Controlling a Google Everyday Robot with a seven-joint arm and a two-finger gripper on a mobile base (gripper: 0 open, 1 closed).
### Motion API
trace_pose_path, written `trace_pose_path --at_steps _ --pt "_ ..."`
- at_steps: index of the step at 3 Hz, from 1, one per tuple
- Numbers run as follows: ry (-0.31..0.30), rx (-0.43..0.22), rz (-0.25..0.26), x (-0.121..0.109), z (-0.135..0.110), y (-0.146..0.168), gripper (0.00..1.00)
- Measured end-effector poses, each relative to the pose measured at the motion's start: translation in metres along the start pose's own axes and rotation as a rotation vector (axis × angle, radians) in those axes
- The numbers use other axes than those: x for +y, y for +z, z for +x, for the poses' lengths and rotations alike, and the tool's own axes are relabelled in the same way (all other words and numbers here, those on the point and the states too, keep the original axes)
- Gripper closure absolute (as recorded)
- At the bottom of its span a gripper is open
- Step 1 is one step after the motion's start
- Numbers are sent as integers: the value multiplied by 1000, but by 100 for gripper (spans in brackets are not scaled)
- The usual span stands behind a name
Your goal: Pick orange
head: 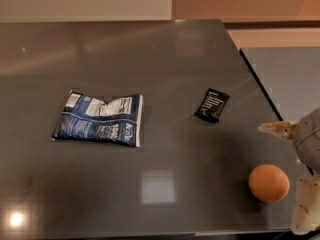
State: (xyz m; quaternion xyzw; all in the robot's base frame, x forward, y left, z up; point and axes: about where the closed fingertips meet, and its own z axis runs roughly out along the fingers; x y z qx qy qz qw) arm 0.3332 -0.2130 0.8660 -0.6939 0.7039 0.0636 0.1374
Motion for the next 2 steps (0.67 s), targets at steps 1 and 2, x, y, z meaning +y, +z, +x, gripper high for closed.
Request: trace_pose_path --at_steps 1,2 --pt "-17 8 -16 8 1 12 26" --pt "-23 5 -23 12 0 14 48"
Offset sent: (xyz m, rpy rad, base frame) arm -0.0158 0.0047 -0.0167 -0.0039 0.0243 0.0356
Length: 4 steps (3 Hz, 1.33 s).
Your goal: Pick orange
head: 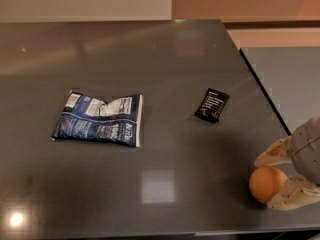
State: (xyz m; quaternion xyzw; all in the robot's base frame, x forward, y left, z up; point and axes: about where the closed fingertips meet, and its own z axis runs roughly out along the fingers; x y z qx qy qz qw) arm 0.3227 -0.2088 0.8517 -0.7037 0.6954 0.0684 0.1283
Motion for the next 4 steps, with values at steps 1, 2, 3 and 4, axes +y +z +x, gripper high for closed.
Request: trace_pose_path --at_steps 1,2,3,4 --pt "9 -12 17 -3 -4 -11 72" --pt "42 -29 42 -14 -13 -37 95" --pt "41 -50 81 -26 -33 -75 100" --pt "23 -60 109 -36 -53 -106 100"
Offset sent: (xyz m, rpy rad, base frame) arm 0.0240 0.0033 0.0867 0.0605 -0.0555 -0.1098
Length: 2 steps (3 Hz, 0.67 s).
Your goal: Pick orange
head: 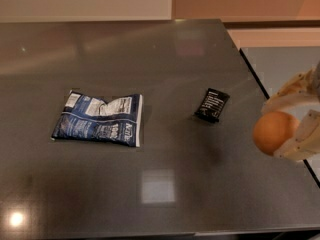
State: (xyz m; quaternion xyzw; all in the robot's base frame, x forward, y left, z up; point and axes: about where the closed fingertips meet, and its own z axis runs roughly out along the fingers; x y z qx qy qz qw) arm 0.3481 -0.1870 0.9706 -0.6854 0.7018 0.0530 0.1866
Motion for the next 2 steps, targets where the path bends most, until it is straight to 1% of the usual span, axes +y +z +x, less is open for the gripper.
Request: trace_pose_path --at_steps 1,2 --pt "-20 -6 34 -12 -18 -25 100" --pt "-26 -8 52 -13 -22 -28 100"
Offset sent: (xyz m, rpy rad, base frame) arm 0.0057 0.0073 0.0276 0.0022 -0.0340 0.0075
